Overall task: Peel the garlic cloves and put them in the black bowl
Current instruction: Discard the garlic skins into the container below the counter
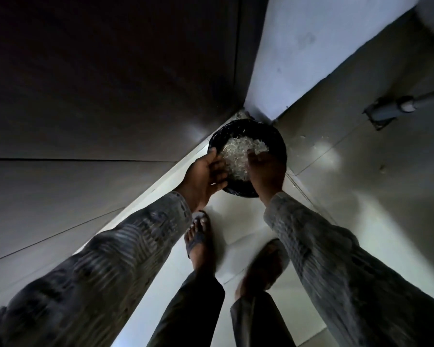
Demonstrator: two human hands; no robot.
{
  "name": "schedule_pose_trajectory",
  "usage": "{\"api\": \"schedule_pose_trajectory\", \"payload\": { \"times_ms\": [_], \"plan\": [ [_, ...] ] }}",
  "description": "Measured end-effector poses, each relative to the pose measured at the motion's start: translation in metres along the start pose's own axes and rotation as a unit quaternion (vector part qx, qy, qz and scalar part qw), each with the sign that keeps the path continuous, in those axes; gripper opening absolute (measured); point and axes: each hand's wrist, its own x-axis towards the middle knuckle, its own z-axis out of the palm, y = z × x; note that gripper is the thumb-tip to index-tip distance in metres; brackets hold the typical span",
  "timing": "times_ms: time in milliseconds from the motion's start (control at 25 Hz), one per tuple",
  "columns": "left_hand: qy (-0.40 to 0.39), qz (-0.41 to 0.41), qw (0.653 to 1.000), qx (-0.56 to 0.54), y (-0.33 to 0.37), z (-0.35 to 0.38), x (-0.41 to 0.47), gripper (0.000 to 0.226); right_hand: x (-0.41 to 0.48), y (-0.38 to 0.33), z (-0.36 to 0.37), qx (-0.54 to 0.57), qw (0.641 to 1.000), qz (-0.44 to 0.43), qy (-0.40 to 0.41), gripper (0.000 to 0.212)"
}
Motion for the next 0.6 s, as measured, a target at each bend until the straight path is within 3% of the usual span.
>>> {"api": "schedule_pose_trajectory", "payload": {
  "times_ms": [40,80,160,240,320,520,600],
  "plan": [
    [-0.003,-0.003,1.000,-0.005,0.004,0.003,0.000,0.042,-0.010,-0.007,0.000,0.037,0.995,-0.089,0.019,0.031],
    [-0.017,-0.006,1.000,-0.019,0.007,0.007,-0.001,0.047,-0.023,-0.010,-0.001,0.051,0.976,-0.212,0.000,0.039],
    [-0.058,-0.009,0.997,-0.050,0.015,0.020,-0.006,0.060,-0.040,-0.003,0.003,-0.046,0.925,-0.355,-0.127,0.074],
    [-0.040,0.015,0.999,0.006,0.022,0.031,-0.025,0.064,-0.033,0.001,-0.003,-0.161,0.925,-0.273,-0.207,0.088],
    [0.002,0.060,0.995,0.074,0.030,0.036,-0.056,0.059,-0.028,-0.004,-0.027,-0.156,0.946,-0.155,-0.238,0.097],
    [0.067,0.217,0.960,0.166,0.047,0.029,-0.150,0.023,-0.071,-0.052,-0.131,0.030,0.966,-0.164,-0.198,0.104],
    [0.056,0.269,0.935,0.226,0.051,0.029,-0.196,0.035,-0.104,-0.069,-0.183,0.044,0.966,-0.190,-0.170,0.103]
  ]
}}
